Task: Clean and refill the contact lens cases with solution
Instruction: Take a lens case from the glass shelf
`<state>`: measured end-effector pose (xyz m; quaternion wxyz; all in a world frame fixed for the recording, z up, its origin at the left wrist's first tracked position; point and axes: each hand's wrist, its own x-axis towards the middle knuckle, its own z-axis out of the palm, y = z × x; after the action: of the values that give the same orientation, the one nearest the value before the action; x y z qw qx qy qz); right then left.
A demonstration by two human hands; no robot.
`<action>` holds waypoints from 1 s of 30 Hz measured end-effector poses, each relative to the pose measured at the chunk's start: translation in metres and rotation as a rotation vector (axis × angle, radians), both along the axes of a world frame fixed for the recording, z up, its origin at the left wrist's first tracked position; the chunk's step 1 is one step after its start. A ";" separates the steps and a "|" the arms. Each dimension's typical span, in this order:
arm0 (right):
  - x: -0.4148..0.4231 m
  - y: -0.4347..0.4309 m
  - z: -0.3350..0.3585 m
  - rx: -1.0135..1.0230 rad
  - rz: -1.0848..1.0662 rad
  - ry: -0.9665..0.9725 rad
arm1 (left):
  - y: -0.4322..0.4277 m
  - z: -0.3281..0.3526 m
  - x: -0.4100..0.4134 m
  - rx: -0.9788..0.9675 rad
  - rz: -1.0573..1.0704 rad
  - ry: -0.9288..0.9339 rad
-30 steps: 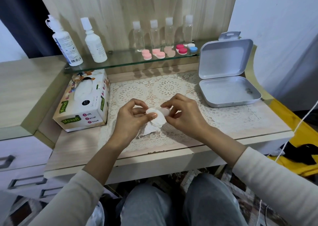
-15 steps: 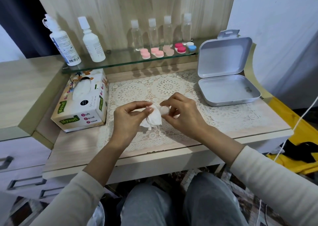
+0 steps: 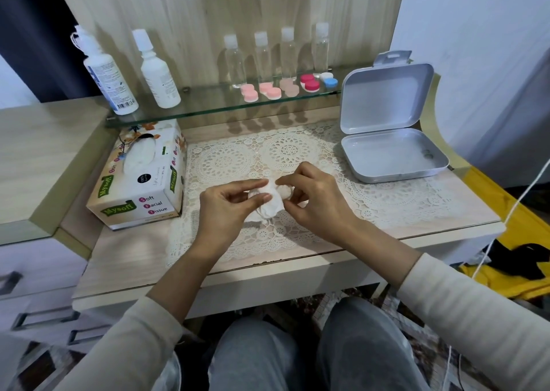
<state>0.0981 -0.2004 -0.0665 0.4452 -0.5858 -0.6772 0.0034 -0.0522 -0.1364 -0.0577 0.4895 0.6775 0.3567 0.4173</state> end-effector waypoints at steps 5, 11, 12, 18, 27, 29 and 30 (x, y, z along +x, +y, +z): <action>0.004 -0.001 0.000 -0.005 0.004 -0.025 | 0.004 0.004 -0.006 -0.118 -0.138 -0.035; 0.002 -0.001 -0.001 0.018 0.010 -0.029 | 0.006 0.004 -0.005 -0.141 -0.112 -0.080; 0.002 -0.001 -0.002 0.023 0.010 -0.031 | 0.005 0.003 -0.005 -0.129 -0.127 -0.067; 0.002 -0.002 -0.002 0.032 0.019 -0.024 | 0.004 0.001 -0.005 -0.079 -0.169 -0.031; 0.003 -0.004 0.001 0.036 0.017 -0.028 | 0.008 0.004 -0.007 -0.111 -0.123 -0.025; 0.001 -0.004 0.000 0.035 0.026 -0.032 | 0.005 0.005 -0.004 -0.133 -0.131 -0.002; 0.001 -0.004 -0.001 0.034 0.029 -0.027 | 0.002 0.005 -0.002 -0.134 -0.136 0.010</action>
<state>0.0990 -0.2042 -0.0672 0.4458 -0.5682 -0.6916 -0.0098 -0.0544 -0.1340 -0.0530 0.5593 0.6679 0.3392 0.3549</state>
